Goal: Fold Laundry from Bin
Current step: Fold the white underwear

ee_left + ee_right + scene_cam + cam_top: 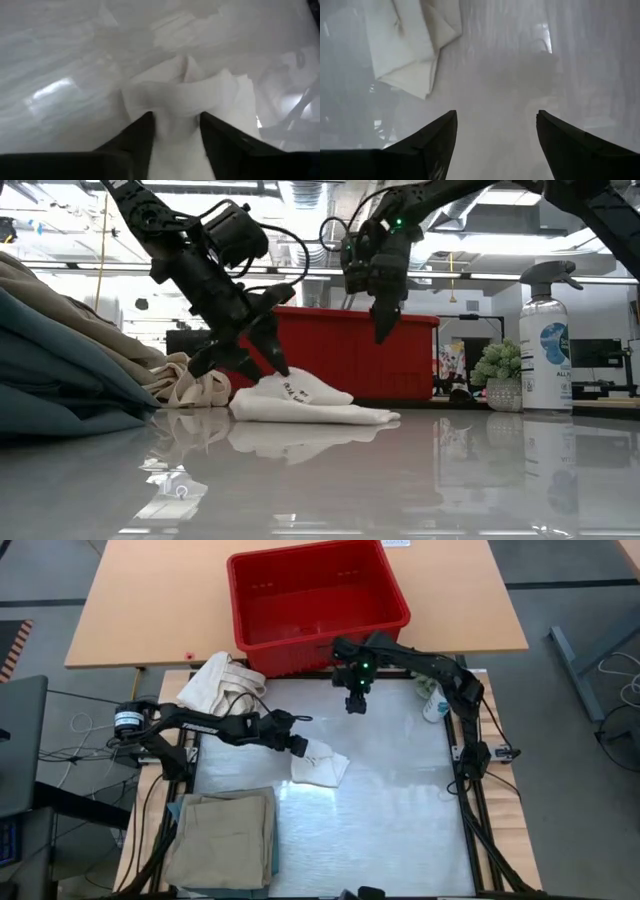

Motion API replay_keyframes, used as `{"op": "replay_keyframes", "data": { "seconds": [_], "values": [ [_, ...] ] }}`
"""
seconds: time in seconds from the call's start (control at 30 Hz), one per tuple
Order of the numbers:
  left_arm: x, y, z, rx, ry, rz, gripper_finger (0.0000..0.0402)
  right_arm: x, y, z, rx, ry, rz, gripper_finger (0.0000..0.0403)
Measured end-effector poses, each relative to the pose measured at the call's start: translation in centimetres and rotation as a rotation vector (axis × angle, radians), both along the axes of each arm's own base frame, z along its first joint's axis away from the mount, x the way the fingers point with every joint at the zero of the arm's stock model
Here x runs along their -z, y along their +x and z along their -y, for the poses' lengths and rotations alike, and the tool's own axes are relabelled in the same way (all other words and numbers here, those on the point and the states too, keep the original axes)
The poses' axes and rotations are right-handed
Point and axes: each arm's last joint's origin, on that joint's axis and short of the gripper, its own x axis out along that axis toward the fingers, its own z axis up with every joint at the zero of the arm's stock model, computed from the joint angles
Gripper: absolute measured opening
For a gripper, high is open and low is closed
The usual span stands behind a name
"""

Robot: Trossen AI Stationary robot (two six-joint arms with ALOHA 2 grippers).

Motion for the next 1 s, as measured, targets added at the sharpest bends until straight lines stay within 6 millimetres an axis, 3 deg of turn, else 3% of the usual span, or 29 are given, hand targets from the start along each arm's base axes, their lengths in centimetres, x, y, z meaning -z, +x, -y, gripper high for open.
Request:
{"op": "replay_keyframes", "data": {
  "seconds": [0.23, 0.5, 0.6, 0.67, 0.8, 0.9, 1.0],
  "values": [
    [0.4, -0.1, 0.0, 0.058, 0.036, -0.044, 0.0016, -3.5, -0.8, -2.5, 0.003, -0.029, 0.071, 0.029],
    [-0.4, 0.7, 0.0, 0.107, 0.044, 0.08, 0.0002, -10.4, -4.2, -7.5, 0.133, -0.058, 0.215, 0.0289],
    [-1.2, 1.3, 0.2, 0.165, 0.047, 0.116, 0.0001, -11.7, -5.4, -9.7, 0.141, -0.096, 0.221, 0.0289],
    [-1.9, 1.8, 0.4, 0.206, 0.083, 0.142, 0.0, -11.5, -6.1, -11.2, 0.13, -0.111, 0.235, 0.0289],
    [-2.9, 2.6, 1.3, 0.304, 0.173, 0.159, 0.0, -9.1, -7.4, -14.3, 0.137, -0.125, 0.373, 0.0289],
    [-3.4, 3.0, 1.8, 0.372, 0.238, 0.17, 0.0, -5.9, -9.3, -16.1, 0.211, -0.103, 0.525, 0.0289],
    [-3.7, 3.3, 2.5, 0.455, 0.286, 0.176, 0.0, -2.3, -9.9, -17.2, 0.254, -0.045, 0.707, 0.0289]
  ]
}}
